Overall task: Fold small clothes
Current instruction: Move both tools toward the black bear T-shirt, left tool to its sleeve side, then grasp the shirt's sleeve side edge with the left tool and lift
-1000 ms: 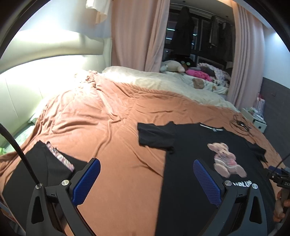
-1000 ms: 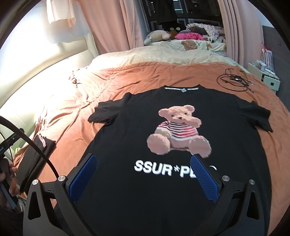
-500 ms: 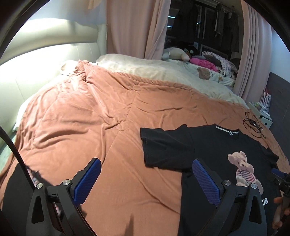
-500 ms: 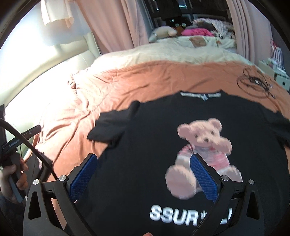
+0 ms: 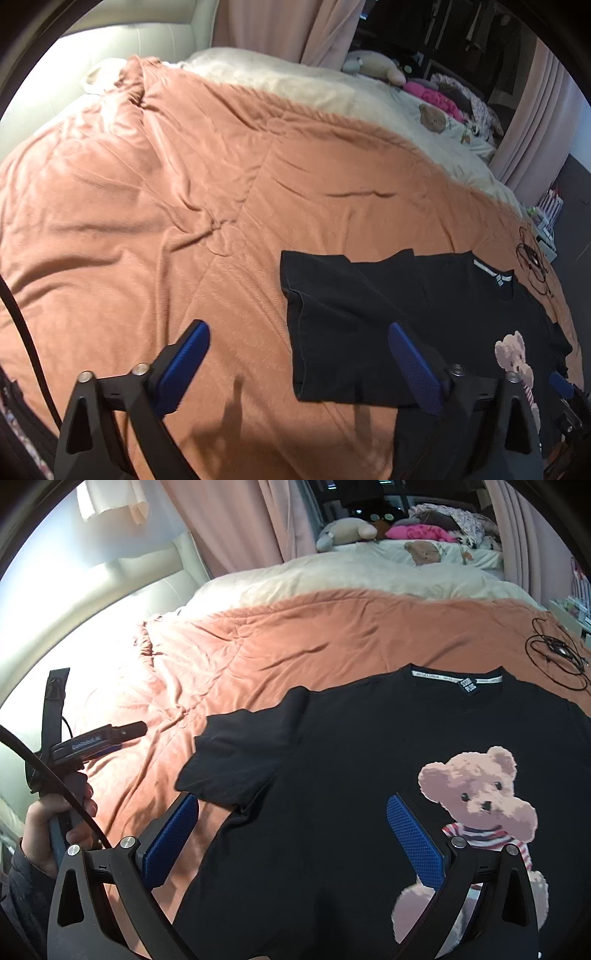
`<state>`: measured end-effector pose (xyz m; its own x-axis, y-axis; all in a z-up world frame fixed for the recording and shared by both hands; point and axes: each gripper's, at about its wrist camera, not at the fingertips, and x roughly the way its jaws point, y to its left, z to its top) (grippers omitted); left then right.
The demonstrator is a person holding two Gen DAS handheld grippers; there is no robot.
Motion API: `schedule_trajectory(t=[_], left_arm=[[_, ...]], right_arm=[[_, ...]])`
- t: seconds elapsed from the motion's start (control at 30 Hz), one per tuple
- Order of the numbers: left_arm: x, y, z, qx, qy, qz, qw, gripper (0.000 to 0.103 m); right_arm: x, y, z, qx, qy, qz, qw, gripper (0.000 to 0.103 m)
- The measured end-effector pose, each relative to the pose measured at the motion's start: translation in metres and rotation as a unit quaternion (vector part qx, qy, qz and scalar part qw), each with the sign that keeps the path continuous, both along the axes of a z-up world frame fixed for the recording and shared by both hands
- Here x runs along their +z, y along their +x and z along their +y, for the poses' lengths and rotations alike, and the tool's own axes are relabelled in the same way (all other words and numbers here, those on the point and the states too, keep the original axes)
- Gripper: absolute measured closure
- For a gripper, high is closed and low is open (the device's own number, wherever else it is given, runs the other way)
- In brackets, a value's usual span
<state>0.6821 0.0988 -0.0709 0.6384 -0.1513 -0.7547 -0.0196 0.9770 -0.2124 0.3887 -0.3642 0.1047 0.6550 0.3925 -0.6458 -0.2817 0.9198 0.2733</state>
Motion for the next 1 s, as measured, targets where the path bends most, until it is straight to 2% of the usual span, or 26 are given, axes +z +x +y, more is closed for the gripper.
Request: schedule_trajectory(t=[0.03,0.1,0.17,0.3,0.43,0.6,0.63,0.67,0.7,0.8,0.9,1.0], left_arm=[[-0.009,0.01,-0.002,-0.006,-0.002,0.013,0.9999,0.016],[-0.021,0.022,-0.003,-0.012,-0.008,0.028,0.9995,0.029],[-0.034,0.032,-0.004,-0.013,-0.015,0.046,0.9987,0.035],[-0.055,0.046,-0.007,-0.021,-0.032,0.07,0.9968,0.037],[-0.071,0.061,-0.014,-0.03,-0.024,0.09,0.9952,0.04],[-0.083,0.077,-0.01,-0.023,-0.028,0.107,0.9936,0.043],[-0.084,0.079,-0.009,-0.024,-0.028,0.104,0.9939,0.046],[-0.083,0.08,-0.009,-0.024,-0.024,0.102,0.9942,0.056],[-0.083,0.081,-0.009,-0.025,-0.022,0.099,0.9945,0.07],[-0.08,0.081,-0.011,-0.042,-0.033,0.101,0.9935,0.085],[-0.072,0.08,-0.014,-0.047,-0.028,0.094,0.9941,0.093],[-0.057,0.076,-0.015,-0.049,-0.033,0.082,0.9949,0.094]], right_arm=[[-0.004,0.007,0.004,0.003,0.003,0.006,1.0,0.001],[-0.011,0.02,0.007,0.0,0.009,0.018,1.0,0.001],[-0.018,0.031,0.009,-0.009,0.01,0.031,0.999,0.001],[-0.029,0.047,0.01,-0.016,0.026,0.047,0.998,0.001],[-0.039,0.055,0.012,-0.025,0.022,0.069,0.997,0.001],[-0.044,0.062,0.008,-0.024,0.046,0.086,0.995,0.003],[-0.044,0.065,0.008,-0.023,0.046,0.088,0.995,0.006],[-0.045,0.066,0.007,-0.021,0.049,0.09,0.995,0.018],[-0.047,0.07,0.007,-0.016,0.055,0.096,0.994,0.03],[-0.057,0.087,0.01,-0.005,0.076,0.124,0.989,0.049],[-0.067,0.104,0.014,-0.003,0.097,0.148,0.984,0.066],[-0.076,0.12,0.019,-0.003,0.11,0.162,0.981,0.079]])
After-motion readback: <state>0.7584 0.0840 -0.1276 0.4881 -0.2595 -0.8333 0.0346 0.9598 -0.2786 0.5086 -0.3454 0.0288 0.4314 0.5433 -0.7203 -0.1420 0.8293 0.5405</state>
